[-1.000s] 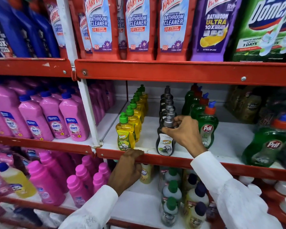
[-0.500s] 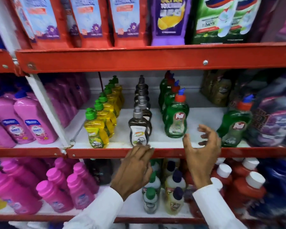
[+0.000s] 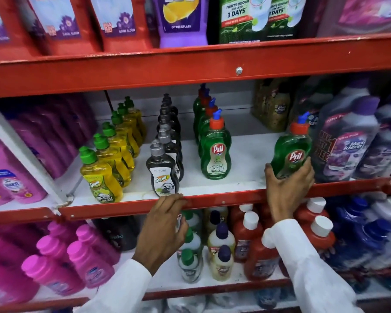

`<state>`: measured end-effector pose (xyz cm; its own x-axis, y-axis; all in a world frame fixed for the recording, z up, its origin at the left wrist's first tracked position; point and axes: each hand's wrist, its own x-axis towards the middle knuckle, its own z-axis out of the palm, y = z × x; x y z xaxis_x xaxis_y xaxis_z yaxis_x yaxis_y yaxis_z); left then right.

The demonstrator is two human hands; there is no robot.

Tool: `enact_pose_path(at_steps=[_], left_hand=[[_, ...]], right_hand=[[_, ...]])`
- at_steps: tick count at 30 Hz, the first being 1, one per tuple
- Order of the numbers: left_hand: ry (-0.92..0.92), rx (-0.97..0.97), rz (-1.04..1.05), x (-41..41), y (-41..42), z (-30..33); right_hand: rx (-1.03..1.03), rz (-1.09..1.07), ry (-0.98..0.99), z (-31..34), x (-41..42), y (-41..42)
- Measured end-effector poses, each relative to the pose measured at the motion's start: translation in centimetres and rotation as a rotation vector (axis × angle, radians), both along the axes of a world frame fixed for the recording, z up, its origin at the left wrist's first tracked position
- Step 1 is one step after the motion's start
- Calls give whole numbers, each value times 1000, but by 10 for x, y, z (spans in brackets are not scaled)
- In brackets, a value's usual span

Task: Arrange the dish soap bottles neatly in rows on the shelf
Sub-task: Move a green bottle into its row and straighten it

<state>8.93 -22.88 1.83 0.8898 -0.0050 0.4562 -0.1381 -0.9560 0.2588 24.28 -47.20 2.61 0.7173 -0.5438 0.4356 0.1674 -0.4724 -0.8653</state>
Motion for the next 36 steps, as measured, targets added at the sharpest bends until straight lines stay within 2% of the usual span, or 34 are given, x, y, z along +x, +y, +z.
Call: enact_pose_path(at_steps=[5, 11, 16, 21, 27, 32, 36], left_hand=[[-2, -45, 19, 0, -1, 1], [8, -93, 8, 1, 0, 3], [13, -107, 9, -2, 0, 5], [20, -80, 39, 6, -8, 15], [-37, -253, 45, 24, -27, 22], [-2, -424, 23, 54, -38, 22], [36, -591, 41, 71, -38, 23]], right_hand=[[-44, 66, -69, 4, -16, 15], [-95, 248, -103, 13, -46, 73], [-120, 362, -62, 11, -52, 107], [-144, 363, -2, 3, -48, 114], [-122, 564, 101, 2, -51, 79], [-276, 765, 98, 9, -28, 38], [-314, 815, 104, 8, -17, 31]])
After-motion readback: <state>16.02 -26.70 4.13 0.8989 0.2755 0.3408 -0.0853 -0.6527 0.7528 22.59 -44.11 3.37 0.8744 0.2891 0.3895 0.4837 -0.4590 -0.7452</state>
